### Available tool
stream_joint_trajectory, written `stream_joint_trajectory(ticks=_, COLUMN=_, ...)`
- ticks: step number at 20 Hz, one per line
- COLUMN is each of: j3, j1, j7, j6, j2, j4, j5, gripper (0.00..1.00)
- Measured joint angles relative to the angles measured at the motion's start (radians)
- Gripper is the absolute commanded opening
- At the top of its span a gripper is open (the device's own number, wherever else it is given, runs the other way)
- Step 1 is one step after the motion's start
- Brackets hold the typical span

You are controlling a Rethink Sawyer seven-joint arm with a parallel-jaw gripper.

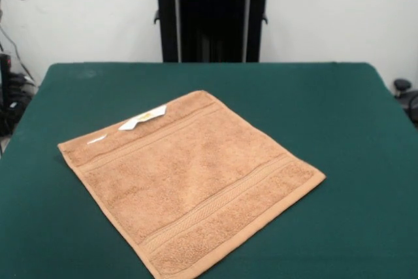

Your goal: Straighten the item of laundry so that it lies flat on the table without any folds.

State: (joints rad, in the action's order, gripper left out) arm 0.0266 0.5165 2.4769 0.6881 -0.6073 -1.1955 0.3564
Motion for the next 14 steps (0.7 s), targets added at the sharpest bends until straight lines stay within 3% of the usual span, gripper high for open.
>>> stream_joint_trajectory(ticks=14, j3=0.001, j1=-0.011, j7=0.0, j6=0.057, j2=0.03, j4=0.132, j5=0.022, gripper=1.0)
